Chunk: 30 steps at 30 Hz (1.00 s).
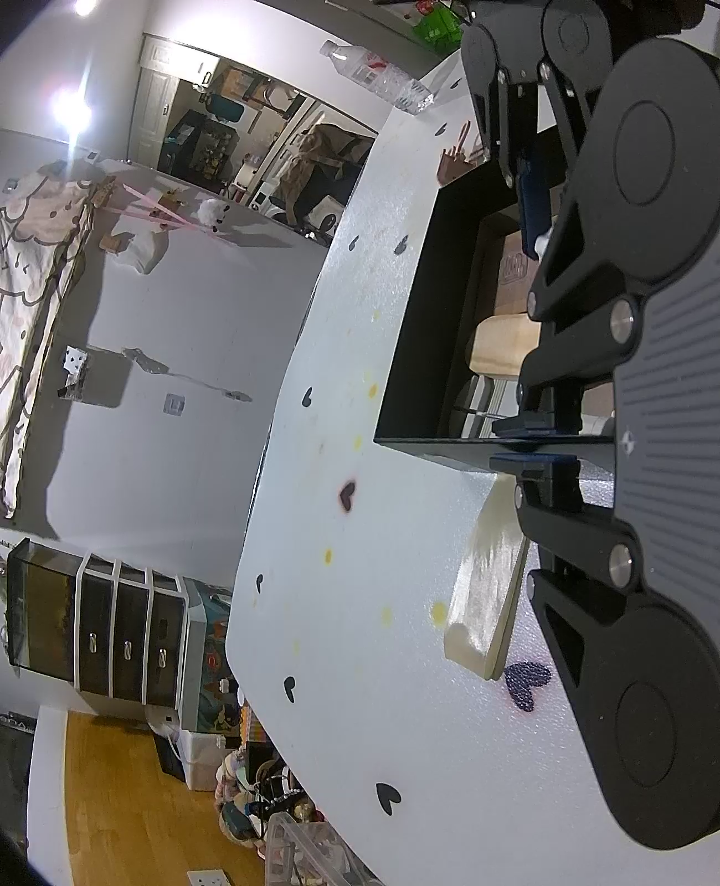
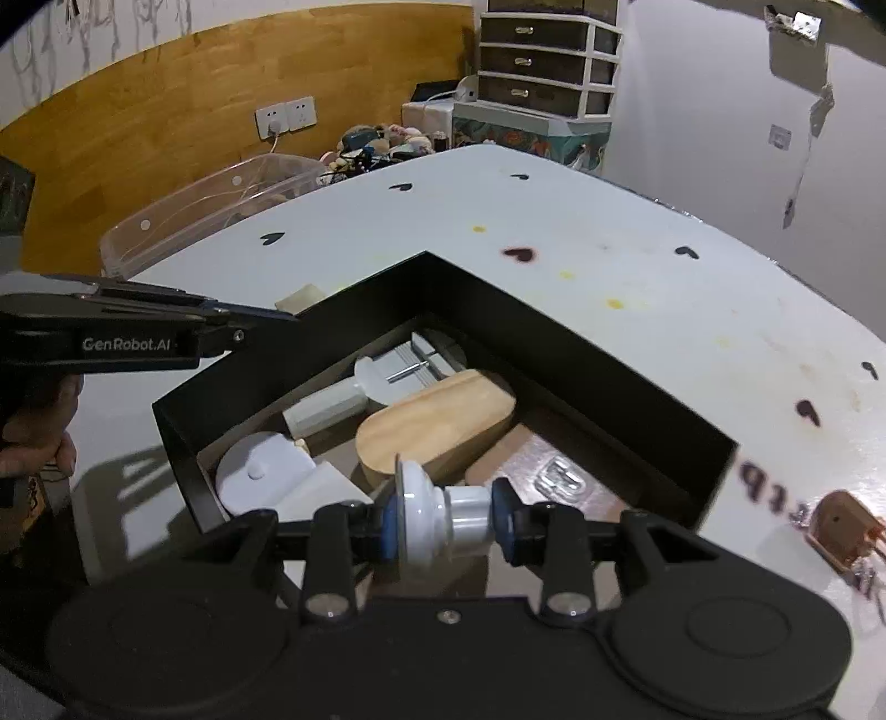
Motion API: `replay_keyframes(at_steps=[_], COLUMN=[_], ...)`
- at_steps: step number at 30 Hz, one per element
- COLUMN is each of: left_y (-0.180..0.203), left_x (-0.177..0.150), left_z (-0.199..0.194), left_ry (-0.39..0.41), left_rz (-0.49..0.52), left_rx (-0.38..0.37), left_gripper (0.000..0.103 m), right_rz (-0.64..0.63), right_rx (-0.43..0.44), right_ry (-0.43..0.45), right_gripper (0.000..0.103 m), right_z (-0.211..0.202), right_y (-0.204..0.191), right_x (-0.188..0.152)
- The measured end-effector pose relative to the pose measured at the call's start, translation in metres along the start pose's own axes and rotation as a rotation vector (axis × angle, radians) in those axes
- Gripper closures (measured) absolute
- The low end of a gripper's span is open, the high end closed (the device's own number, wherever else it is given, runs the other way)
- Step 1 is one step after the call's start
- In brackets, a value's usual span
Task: Organize rigid objects
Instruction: 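Carry the suction cup hook into the black box and release it, then move the right tool to the nail polish box with brown stick and grasp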
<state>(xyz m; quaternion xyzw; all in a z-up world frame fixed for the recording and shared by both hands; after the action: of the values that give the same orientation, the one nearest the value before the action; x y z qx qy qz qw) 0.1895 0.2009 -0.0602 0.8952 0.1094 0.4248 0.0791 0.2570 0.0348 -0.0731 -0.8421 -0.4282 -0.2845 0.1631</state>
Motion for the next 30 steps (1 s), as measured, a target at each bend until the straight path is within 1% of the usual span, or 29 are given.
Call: replay_keyframes(at_steps=[2,3,4,6,8,9,12,13,17,19,21,23,24,28,30], left_y=[0.0,0.0,0.001,0.001,0.001,0.002,0.002,0.001,0.0,0.002,0.002,0.002,0.002,0.002,0.002], left_x=[0.0,0.0,0.0,0.0,0.0,0.0,0.0,0.0,0.0,0.0,0.0,0.0,0.0,0.0,0.0], left_z=[0.0,0.0,0.0,0.0,0.0,0.0,0.0,0.0,0.0,0.001,0.0,0.0,0.0,0.0,0.001], left_ry=[0.0,0.0,0.001,0.001,0.001,0.001,0.001,0.001,0.001,0.0,0.001,0.001,0.001,0.001,0.001], left_rz=[0.0,0.0,-0.001,-0.001,0.0,-0.001,-0.001,-0.001,-0.001,-0.001,-0.001,-0.001,-0.001,-0.001,-0.001], left_rx=[0.0,0.0,-0.001,-0.001,-0.001,-0.001,-0.001,-0.001,-0.001,0.001,0.0,0.0,0.001,0.003,0.004], left_gripper=[0.098,0.098,0.098,0.098,0.098,0.098,0.098,0.098,0.098,0.098,0.098,0.098,0.098,0.098,0.098], right_rz=[0.007,0.014,0.019,0.028,0.035,0.036,0.042,0.047,0.066,0.088,0.105,0.118,0.128,0.164,0.197], right_rx=[-0.008,-0.017,-0.029,-0.035,-0.03,-0.033,-0.034,-0.032,-0.026,-0.028,-0.033,-0.043,-0.05,-0.077,-0.105], right_ry=[-0.006,-0.005,-0.004,0.001,0.009,0.013,0.029,0.034,0.076,0.112,0.141,0.162,0.176,0.227,0.251], right_gripper=[0.063,0.057,0.053,0.051,0.047,0.042,0.037,0.033,0.022,0.01,0.004,0.003,0.0,0.0,0.0], right_z=[0.003,0.005,0.006,0.006,0.004,0.003,-0.001,-0.003,-0.016,-0.026,-0.034,-0.041,-0.046,-0.06,-0.067], right_y=[0.002,0.003,0.005,0.007,0.008,0.008,0.009,0.009,0.01,0.012,0.015,0.017,0.019,0.026,0.034], right_x=[0.0,0.0,0.0,0.0,0.0,0.0,0.001,0.001,0.001,0.002,0.001,0.0,-0.001,-0.007,-0.011])
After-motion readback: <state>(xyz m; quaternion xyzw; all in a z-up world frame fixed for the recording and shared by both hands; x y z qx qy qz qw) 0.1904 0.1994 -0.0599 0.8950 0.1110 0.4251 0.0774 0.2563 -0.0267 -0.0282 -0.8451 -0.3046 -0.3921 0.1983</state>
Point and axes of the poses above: each gripper's, at about its wrist camera, not at the fingertips, and z roughly the way its jaws point, y to its right, x to its top, the point moved 6 cm from there along z, roughly the way its jaws point, and after that the axes turned 4 degrees about -y, right-handed, at the moved point
